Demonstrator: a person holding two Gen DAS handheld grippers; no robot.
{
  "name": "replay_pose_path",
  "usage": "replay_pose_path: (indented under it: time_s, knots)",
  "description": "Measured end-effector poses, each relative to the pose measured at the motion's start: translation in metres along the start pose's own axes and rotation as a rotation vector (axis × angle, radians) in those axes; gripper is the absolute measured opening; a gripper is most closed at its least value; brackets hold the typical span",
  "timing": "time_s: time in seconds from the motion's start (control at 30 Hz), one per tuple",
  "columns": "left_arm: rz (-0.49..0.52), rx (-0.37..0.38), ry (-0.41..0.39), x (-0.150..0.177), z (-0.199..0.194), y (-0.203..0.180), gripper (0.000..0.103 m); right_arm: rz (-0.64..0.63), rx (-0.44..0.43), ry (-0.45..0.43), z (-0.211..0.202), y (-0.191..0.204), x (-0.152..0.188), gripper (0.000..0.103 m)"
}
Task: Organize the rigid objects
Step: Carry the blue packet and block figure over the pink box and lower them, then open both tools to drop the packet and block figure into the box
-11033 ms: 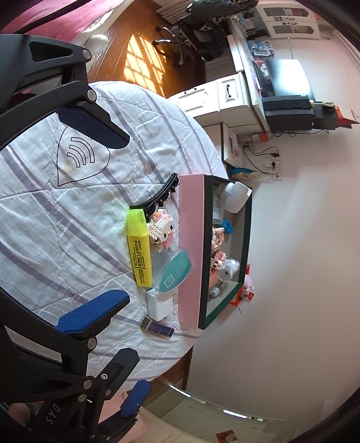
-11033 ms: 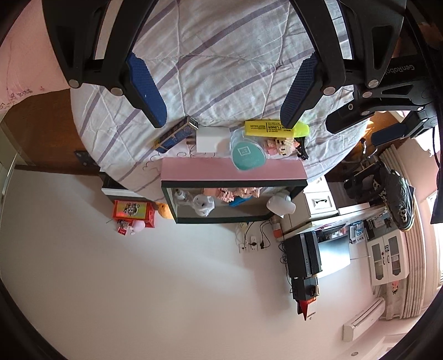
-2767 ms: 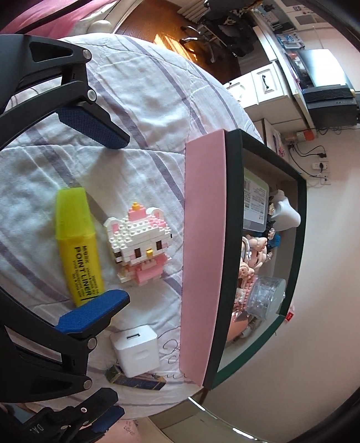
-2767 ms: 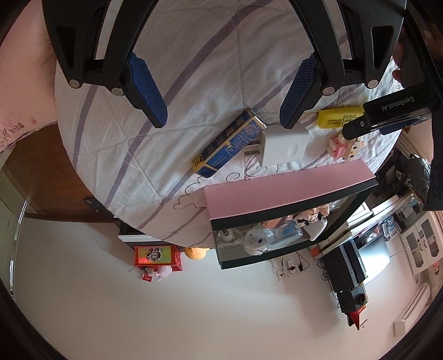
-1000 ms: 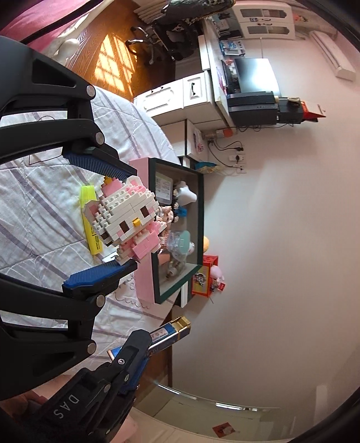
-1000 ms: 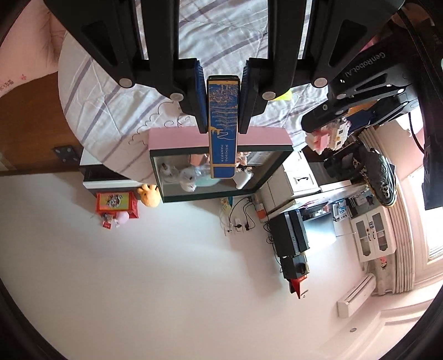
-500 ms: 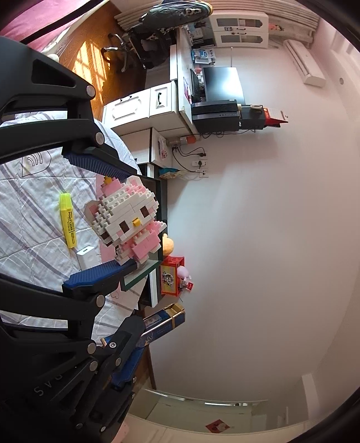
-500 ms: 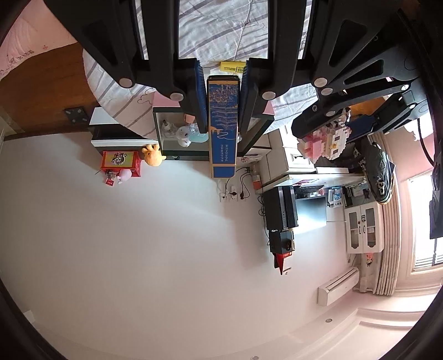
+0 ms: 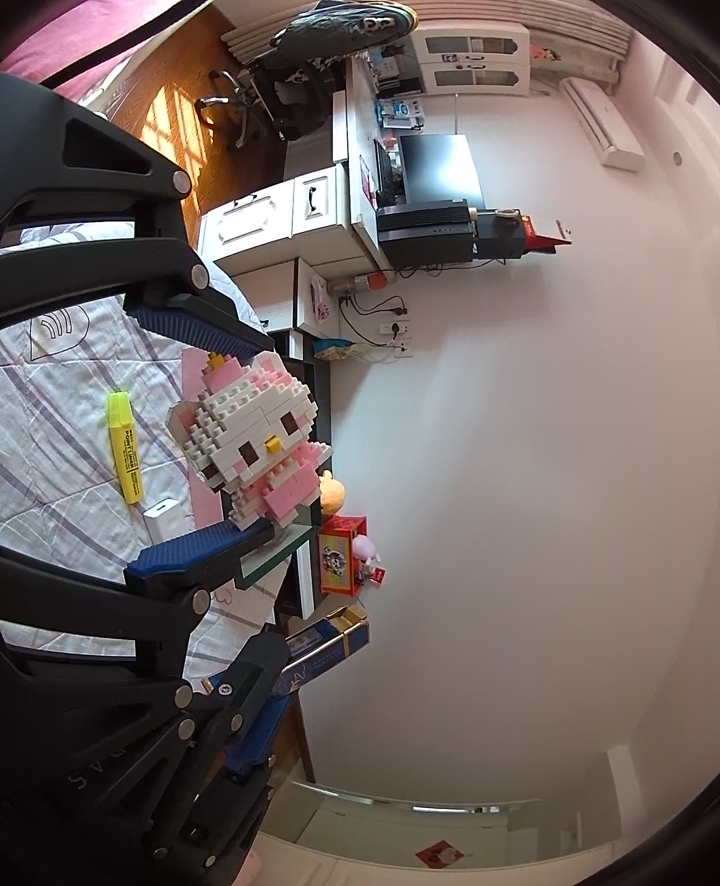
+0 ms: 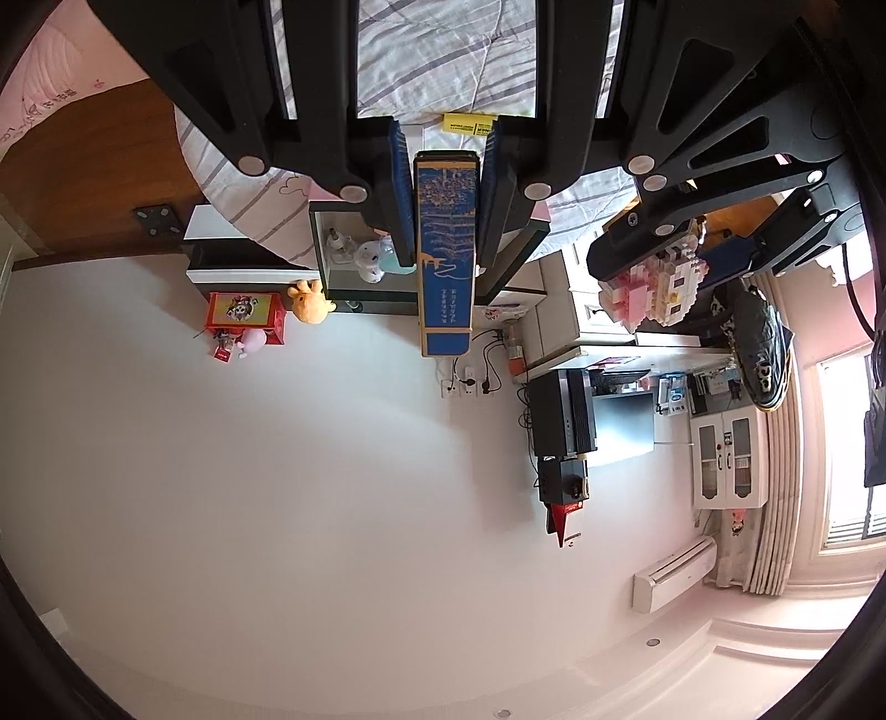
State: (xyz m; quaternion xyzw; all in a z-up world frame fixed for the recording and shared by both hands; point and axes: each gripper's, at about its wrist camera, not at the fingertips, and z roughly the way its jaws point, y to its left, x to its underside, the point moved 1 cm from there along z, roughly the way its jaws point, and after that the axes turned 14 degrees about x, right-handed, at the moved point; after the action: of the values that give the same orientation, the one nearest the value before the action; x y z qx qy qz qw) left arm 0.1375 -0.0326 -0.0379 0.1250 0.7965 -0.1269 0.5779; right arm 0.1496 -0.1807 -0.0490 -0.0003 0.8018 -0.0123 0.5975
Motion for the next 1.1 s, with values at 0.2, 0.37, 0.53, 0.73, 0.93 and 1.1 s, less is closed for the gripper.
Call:
replay_pose_path:
  time_s: [0.2, 0.37, 0.53, 0.73, 0.93, 1.1]
  knots:
    - [0.009, 0.007, 0.043, -0.003, 0.041, 0.01, 0.06, -0.007, 0.013, 0.027, 0.025, 0.004, -0.002, 0.021]
    - [0.001, 0.027, 0.101, -0.012, 0.104, 0.028, 0.06, -0.025, 0.035, 0.055, 0.07, 0.002, -0.01, 0.021]
    - [-0.018, 0.039, 0.204, -0.017, 0.181, 0.053, 0.06, -0.054, 0.05, 0.102, 0.138, 0.003, -0.018, 0.021]
    - [-0.054, 0.022, 0.347, -0.01, 0.27, 0.086, 0.06, -0.076, 0.045, 0.213, 0.228, 0.003, -0.016, 0.021]
    - [-0.093, -0.01, 0.464, 0.01, 0.328, 0.114, 0.06, -0.093, 0.021, 0.351, 0.301, 0.006, 0.004, 0.021]
    - [-0.121, -0.016, 0.502, 0.022, 0.344, 0.124, 0.066, -0.07, -0.003, 0.399, 0.327, 0.005, 0.015, 0.022]
